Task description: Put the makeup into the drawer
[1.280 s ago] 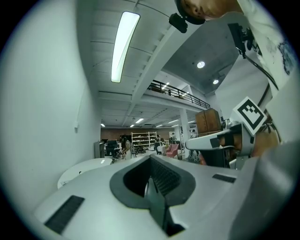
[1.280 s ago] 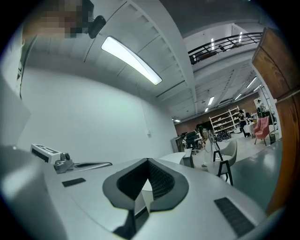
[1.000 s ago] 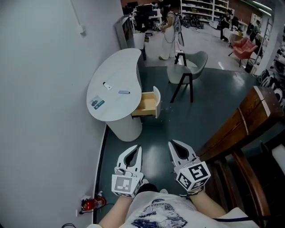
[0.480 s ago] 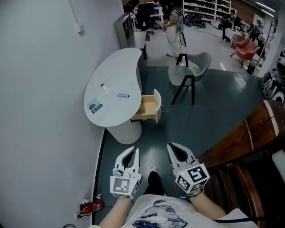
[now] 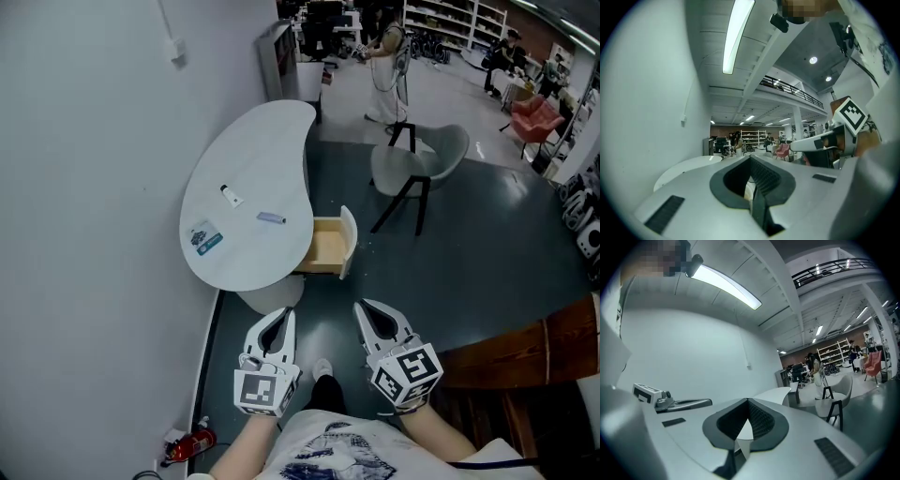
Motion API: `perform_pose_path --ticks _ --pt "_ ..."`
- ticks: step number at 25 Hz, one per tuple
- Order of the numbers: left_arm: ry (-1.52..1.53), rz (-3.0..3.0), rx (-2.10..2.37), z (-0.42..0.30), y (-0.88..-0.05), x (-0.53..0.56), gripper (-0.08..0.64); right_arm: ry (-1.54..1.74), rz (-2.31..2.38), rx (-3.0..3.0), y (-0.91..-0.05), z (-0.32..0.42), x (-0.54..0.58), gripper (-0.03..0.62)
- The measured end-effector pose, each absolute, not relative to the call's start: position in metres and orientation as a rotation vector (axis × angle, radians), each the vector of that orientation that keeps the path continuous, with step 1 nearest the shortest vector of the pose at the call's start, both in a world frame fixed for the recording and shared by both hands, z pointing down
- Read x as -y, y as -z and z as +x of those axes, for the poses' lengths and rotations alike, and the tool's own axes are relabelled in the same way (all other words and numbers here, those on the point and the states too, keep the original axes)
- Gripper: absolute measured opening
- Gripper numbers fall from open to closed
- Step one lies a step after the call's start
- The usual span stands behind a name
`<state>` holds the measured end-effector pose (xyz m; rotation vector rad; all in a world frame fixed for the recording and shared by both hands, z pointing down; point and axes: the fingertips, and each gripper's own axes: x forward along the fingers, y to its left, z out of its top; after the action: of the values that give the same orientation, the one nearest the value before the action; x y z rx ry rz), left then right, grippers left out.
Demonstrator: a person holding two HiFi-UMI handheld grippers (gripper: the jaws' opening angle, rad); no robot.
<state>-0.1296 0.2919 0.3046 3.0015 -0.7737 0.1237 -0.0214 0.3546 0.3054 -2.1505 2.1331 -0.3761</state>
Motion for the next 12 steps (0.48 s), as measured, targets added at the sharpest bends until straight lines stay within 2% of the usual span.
perform_pose_path --ticks 12 --pt "-0.100 2.969 0.870 -0.111 -0.313 -0.167 0.035 0.402 -2.087 -2.243 -0.309 -0.001 -0.221 0.020"
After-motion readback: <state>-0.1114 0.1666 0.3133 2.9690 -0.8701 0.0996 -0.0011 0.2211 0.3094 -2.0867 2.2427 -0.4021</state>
